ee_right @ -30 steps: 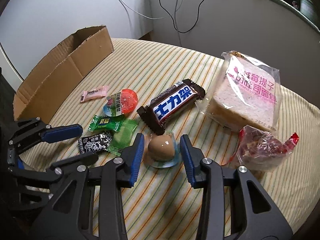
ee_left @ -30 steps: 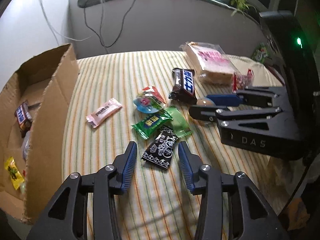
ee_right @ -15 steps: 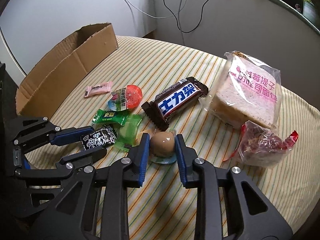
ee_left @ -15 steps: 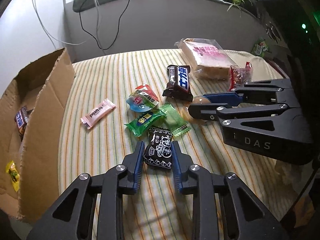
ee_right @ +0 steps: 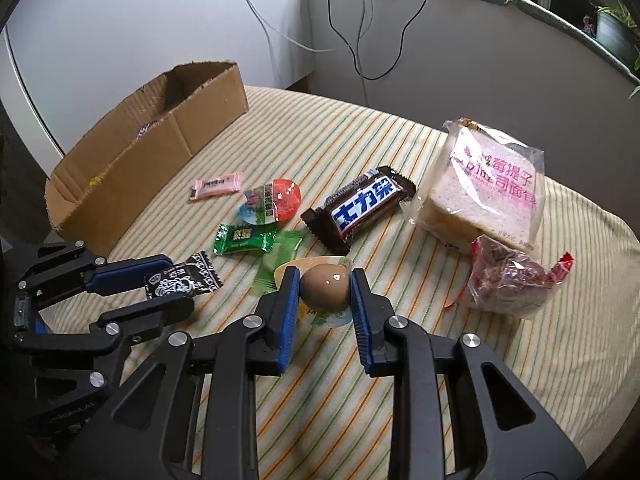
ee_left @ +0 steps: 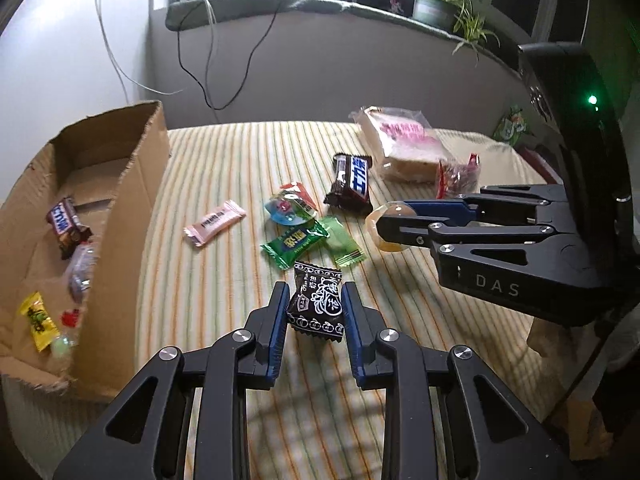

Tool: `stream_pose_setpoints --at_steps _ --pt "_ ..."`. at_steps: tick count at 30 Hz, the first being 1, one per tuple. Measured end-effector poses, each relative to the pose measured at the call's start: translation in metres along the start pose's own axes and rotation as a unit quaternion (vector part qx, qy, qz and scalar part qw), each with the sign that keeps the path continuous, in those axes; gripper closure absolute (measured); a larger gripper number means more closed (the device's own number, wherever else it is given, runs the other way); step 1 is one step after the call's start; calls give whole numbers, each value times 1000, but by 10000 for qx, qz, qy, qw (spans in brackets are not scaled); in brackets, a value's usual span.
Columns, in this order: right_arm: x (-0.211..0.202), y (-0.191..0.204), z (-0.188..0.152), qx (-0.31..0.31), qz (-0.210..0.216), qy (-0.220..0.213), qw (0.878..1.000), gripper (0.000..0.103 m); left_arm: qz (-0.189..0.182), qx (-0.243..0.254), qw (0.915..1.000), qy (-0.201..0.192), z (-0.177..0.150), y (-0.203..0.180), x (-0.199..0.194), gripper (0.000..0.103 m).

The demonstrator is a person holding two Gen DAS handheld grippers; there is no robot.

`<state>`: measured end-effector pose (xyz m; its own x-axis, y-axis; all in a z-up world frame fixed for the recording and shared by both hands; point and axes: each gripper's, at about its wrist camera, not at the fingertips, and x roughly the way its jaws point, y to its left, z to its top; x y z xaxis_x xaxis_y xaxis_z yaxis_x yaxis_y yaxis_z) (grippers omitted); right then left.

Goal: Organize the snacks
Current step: 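Carry the egg and black packet over the box and lower them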

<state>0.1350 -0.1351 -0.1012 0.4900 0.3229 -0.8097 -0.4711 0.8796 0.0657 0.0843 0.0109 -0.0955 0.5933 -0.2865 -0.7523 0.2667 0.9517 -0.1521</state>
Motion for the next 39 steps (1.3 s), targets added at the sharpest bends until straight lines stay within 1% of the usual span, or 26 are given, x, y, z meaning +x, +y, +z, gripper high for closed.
stream_pose_setpoints --at_steps 7,16,24,29,39 --pt "-21 14 9 -91 2 -229 9997 77 25 -167 9995 -276 0 14 -26 78" --pt "-29 49 39 -260 176 -475 9984 77 327 -463 9963 -646 3 54 -58 78" --pt "-20 87 70 -419 430 -594 9964 77 641 -806 9912 -832 -1 100 -80 78" --pt "-9 110 89 -559 509 -600 9953 77 762 -946 9888 -861 -3 122 -84 78" --pt "19 146 116 -800 704 -504 9930 77 843 -1112 9867 -830 -2 145 -80 78"
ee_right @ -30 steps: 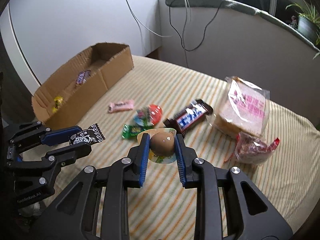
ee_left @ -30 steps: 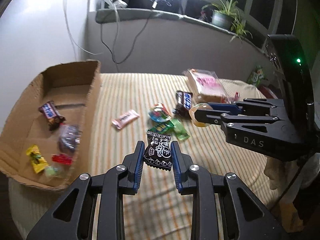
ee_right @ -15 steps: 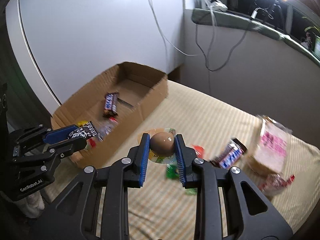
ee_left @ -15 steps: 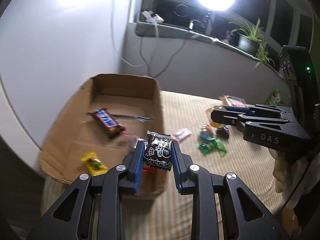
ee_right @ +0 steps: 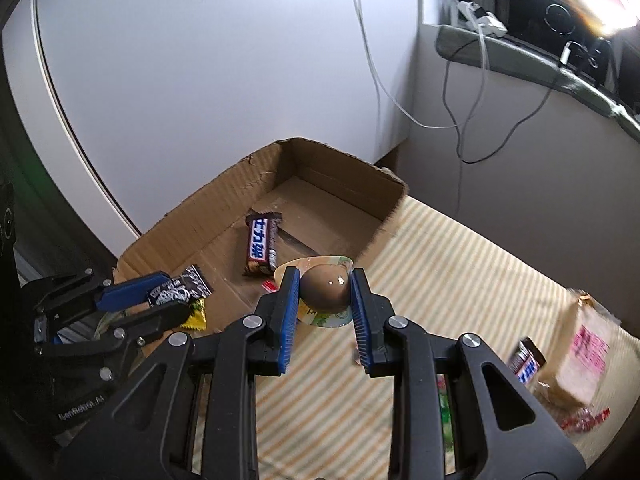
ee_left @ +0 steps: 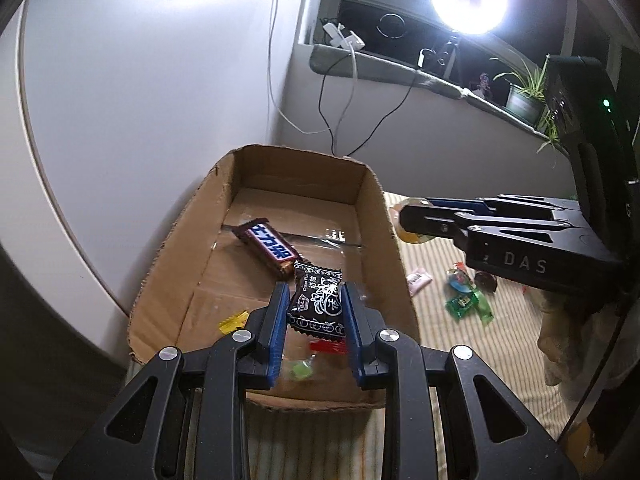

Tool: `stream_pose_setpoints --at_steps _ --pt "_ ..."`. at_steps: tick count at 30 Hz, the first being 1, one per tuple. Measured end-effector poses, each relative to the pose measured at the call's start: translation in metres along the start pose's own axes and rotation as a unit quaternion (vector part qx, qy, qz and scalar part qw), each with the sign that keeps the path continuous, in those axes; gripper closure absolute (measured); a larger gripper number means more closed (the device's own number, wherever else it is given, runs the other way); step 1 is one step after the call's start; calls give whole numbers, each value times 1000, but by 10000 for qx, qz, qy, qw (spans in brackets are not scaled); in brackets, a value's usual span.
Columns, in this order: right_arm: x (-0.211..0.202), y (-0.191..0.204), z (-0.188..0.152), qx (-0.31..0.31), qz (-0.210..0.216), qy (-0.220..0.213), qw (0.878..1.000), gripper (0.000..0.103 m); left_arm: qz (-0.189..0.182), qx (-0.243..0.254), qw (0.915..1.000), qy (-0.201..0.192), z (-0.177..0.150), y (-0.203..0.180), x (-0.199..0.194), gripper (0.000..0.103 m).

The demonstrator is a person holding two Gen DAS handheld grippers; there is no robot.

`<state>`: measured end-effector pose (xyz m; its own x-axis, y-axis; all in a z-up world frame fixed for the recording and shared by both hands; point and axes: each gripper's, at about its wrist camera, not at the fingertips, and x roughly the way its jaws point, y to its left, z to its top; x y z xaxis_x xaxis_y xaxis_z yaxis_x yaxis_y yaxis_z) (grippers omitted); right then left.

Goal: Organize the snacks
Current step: 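Carry the egg and black packet over the box and lower them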

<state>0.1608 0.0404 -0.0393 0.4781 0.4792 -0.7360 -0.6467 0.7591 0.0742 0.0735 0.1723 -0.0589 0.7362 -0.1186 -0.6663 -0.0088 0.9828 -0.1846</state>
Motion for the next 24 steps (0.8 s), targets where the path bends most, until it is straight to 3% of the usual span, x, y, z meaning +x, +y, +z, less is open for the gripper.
stream_pose_setpoints --at_steps 24 --pt "53 18 14 -263 217 314 9989 77 58 -136 9998 133 5 16 18 78"
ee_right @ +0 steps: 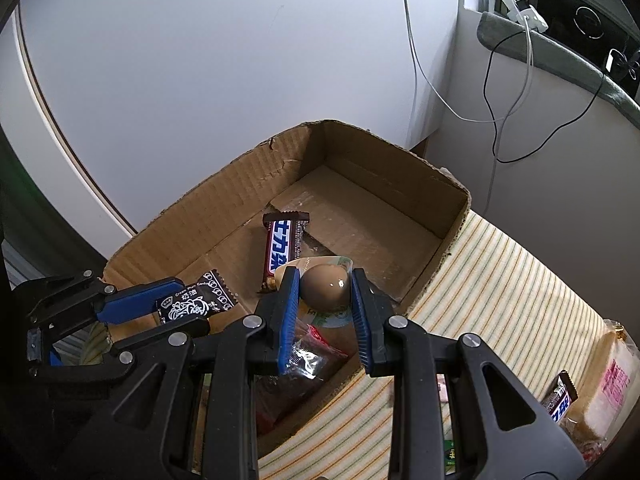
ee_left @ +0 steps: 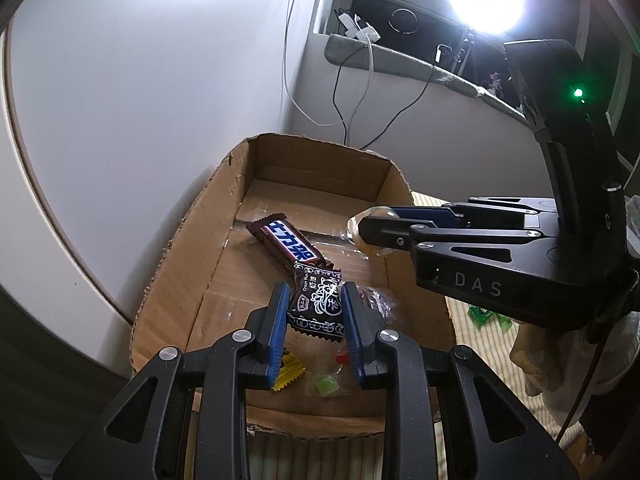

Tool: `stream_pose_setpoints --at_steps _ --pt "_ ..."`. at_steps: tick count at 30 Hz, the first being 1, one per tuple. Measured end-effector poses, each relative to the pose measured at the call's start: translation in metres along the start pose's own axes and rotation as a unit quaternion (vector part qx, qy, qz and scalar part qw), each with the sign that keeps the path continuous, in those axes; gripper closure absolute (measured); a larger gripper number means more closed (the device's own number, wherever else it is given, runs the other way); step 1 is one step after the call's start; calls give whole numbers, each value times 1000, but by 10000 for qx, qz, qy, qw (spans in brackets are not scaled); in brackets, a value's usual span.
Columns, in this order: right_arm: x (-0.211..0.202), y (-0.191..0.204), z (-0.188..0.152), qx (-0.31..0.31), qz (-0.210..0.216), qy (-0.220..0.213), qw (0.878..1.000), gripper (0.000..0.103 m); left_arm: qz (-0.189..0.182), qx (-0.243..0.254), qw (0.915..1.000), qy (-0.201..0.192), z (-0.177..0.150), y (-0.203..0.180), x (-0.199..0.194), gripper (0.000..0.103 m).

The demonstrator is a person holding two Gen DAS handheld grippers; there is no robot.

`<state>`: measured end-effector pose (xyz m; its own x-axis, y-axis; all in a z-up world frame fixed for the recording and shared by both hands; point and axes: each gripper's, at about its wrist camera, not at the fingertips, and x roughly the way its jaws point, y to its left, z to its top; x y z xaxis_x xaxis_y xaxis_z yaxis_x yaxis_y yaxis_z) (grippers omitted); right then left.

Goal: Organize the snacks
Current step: 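Carry the egg and black packet over the box and lower them, then move the open right tool to the bag of dried fruit while the left tool moves to the candy cup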

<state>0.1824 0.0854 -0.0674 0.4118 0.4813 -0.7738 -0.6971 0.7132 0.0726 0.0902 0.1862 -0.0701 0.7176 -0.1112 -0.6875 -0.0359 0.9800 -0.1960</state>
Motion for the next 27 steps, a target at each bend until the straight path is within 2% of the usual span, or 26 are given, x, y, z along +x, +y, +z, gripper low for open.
stream_pose_setpoints --at_steps 10,11,13,15,18,21,27 --pt "-4 3 0 -45 -53 -57 10000 75 83 59 9999 -36 0 -4 -3 76" --pt "-5 3 0 -47 -62 -61 10000 75 91 63 9999 -38 0 -4 -3 72" --pt "-8 3 0 -52 -96 -90 9999 66 101 66 9999 -57 0 -5 -4 61" --pt "-12 3 0 -47 -150 -167 9997 48 117 79 9999 -80 0 -6 -6 60" --pt "-18 3 0 -46 -167 -228 9996 45 126 90 9998 -101 0 -7 -9 60" --pt "-23 2 0 -18 -229 -276 9994 35 141 92 9998 -128 0 -8 -12 60" --pt "-36 -4 -4 98 -288 -362 9989 33 151 147 9996 -186 0 -15 -20 60"
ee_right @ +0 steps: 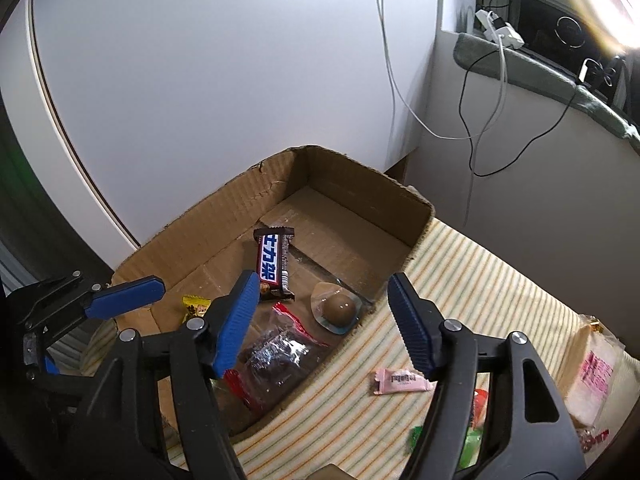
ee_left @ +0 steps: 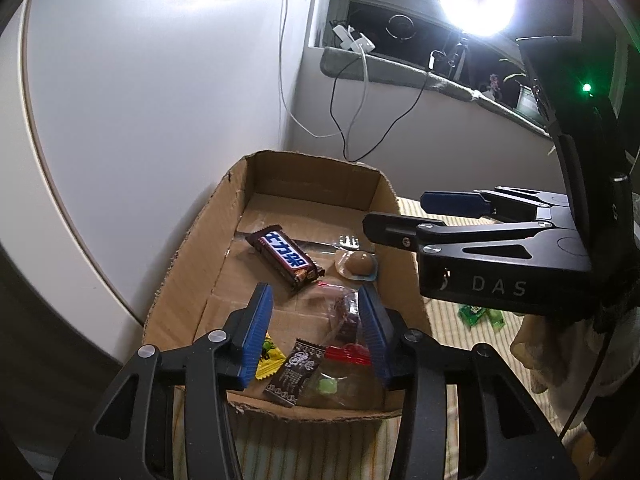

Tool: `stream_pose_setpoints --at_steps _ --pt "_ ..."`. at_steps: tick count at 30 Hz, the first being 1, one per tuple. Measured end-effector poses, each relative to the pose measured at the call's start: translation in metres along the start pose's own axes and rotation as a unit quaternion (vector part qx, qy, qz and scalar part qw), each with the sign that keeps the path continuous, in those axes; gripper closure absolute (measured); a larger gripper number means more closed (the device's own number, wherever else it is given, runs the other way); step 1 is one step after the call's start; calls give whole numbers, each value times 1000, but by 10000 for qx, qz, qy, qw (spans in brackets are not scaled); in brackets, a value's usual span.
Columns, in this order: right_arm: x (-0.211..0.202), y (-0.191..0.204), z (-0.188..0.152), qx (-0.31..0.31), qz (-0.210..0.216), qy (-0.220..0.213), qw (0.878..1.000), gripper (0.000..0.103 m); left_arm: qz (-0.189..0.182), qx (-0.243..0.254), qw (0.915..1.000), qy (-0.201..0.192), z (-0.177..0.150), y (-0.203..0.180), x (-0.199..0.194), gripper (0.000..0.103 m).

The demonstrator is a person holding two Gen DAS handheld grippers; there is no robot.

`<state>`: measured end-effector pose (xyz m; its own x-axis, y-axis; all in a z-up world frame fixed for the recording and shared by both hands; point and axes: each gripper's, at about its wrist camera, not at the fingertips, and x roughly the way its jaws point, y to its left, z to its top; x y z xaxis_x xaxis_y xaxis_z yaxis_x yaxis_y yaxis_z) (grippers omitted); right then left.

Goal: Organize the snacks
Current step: 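Move the open right tool to the bag of dried fruit while the left tool moves to the candy cup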

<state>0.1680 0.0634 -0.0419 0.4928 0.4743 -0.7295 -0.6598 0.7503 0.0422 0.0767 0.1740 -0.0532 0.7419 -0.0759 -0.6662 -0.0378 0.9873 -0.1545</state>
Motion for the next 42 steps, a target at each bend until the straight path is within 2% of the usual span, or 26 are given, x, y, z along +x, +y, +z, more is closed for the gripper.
stream_pose_setpoints --at_steps 3,11,14,17,24,31,42 --pt "-9 -4 -3 53 -33 -66 10000 29 -13 32 10000 -35 0 -5 -5 60" --pt "-37 -22 -15 187 -150 -217 9995 26 -111 186 9997 -105 2 -30 -15 60" --pt "-50 -35 -24 282 -211 -288 9990 20 -162 237 9995 -111 2 -41 -17 57" --pt "-65 -50 -36 353 -328 -353 9982 16 -234 300 9992 -125 2 -53 -18 54" --pt "-97 -93 -70 609 -744 -374 9947 13 -462 505 9976 -64 -1 -86 -15 50" --pt "-126 -139 -107 870 -1209 -311 9884 13 -697 647 9953 171 -7 -115 3 49" --pt "-137 -192 -158 1302 -1483 -112 9803 13 -885 723 9921 521 -11 -148 38 49"
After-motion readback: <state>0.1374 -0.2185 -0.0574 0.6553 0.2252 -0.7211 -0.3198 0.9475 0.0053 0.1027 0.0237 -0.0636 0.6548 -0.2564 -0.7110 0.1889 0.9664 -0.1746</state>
